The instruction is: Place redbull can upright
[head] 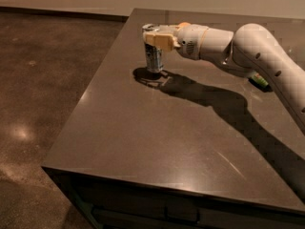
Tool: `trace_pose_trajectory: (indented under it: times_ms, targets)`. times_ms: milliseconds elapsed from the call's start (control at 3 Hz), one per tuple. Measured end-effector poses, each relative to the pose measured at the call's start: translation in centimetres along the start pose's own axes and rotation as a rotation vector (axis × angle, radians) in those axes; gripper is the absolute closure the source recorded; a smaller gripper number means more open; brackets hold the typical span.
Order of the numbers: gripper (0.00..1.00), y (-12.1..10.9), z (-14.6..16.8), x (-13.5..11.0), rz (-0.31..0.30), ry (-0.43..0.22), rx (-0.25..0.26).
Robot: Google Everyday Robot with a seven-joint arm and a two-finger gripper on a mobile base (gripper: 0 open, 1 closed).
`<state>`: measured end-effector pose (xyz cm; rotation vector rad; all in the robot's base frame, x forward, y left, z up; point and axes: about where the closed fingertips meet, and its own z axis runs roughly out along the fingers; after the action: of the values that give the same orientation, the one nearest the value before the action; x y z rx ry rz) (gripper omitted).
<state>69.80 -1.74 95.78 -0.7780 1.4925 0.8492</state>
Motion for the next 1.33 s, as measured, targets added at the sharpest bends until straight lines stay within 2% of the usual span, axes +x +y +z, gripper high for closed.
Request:
trace_pose_trajectory:
  times_ms: [333, 1333]
  targets:
    - [0.81, 0.1, -0.2, 0.4, -0.006, -0.028, 0.017]
    - [0.12, 0.2, -0.8, 1.5, -0.025, -0.082, 0.047]
